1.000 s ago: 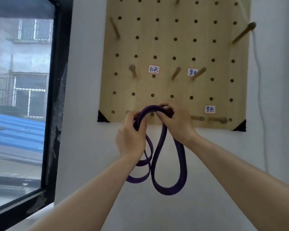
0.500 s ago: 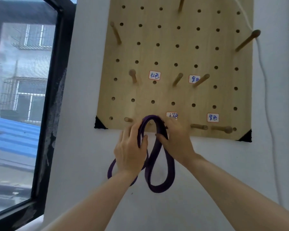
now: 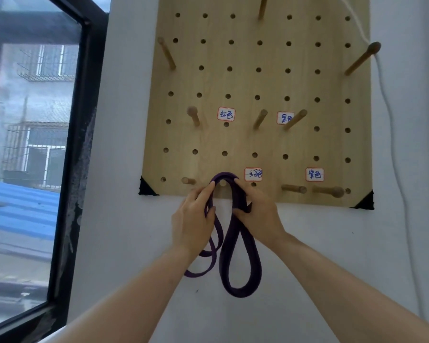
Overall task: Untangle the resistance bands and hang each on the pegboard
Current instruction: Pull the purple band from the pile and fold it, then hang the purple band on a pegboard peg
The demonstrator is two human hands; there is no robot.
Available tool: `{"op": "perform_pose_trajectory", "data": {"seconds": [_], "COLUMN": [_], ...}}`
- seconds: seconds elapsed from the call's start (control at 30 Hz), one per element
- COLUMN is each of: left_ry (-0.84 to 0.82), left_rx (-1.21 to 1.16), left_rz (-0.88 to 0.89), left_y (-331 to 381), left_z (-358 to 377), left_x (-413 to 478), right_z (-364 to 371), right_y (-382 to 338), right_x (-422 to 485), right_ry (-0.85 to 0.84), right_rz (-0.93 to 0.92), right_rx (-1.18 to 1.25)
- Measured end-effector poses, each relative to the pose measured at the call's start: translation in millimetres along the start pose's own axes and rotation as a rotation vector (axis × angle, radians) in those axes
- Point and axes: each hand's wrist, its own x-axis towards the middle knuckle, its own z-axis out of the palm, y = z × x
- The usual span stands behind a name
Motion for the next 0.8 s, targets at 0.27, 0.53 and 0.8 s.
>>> {"op": "perform_pose_trajectory", "data": {"seconds": [0.27,0.53,0.8], "left_ry": [-0.174,-0.323,-0.842], "left_rx": [-0.019,-0.16,-0.218], "left_rz": [-0.12,-0.099,-0.237], "left_y": [2.1,7.6,13.5], "left_z": [-5.7,-58.2,-100.6], "left_x": [-3.9,-71.9,-188.1], "right_z": [2.5,-24.8,-37.2], "right_y": [4.6,-32.1,-53.6], "right_x": [3.2,-89.7,-224.3], "right_ry": [-0.139,-0.18,-0.565], "right_rz": [0.024,0.189,0.288], "right_rx": [0.058,0.061,0.143]}}
